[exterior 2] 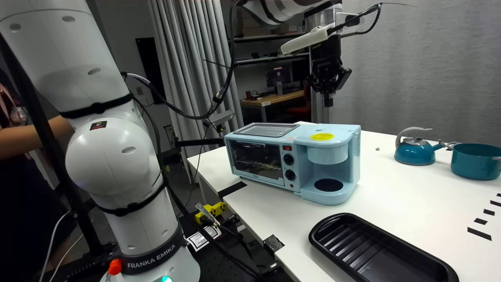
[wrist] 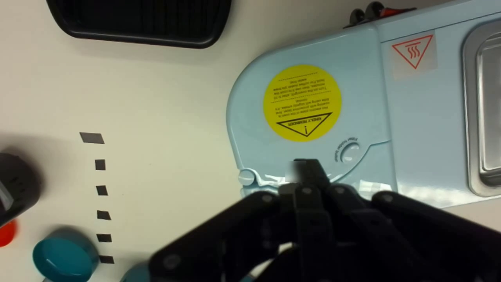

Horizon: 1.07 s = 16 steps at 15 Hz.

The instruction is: Press the button on the right of the top of the oven

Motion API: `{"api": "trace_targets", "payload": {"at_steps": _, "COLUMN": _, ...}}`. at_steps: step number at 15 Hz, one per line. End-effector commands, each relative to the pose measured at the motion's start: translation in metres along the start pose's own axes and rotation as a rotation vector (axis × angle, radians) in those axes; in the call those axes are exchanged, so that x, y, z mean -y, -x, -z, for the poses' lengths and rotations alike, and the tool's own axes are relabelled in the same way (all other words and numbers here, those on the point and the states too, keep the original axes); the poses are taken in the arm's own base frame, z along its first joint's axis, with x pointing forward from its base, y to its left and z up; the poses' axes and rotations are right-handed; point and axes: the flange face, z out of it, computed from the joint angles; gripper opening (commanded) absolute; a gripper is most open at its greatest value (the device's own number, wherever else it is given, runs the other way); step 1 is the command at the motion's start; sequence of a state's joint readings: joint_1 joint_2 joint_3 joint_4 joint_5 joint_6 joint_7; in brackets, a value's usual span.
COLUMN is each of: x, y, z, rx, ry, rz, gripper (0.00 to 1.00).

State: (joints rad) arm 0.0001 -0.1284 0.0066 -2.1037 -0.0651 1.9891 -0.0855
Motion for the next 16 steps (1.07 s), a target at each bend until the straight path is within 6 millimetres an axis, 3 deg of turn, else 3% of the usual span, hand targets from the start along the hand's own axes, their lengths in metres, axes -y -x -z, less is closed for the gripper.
{"api": "trace_targets", "payload": {"at_steps": 1, "x": 0.0018, "y": -0.0006, "z": -0.0006, "rx": -0.015, "ry": 0.002, "rz": 0.032, "gripper": 0.00}}
{"api": "trace_targets", "payload": {"at_steps": 16, "x": -0.0006, "y": 0.0000, "z": 0.0002, "rx": 0.002, "ry": 0.013, "rz": 0.051, "gripper": 0.01}}
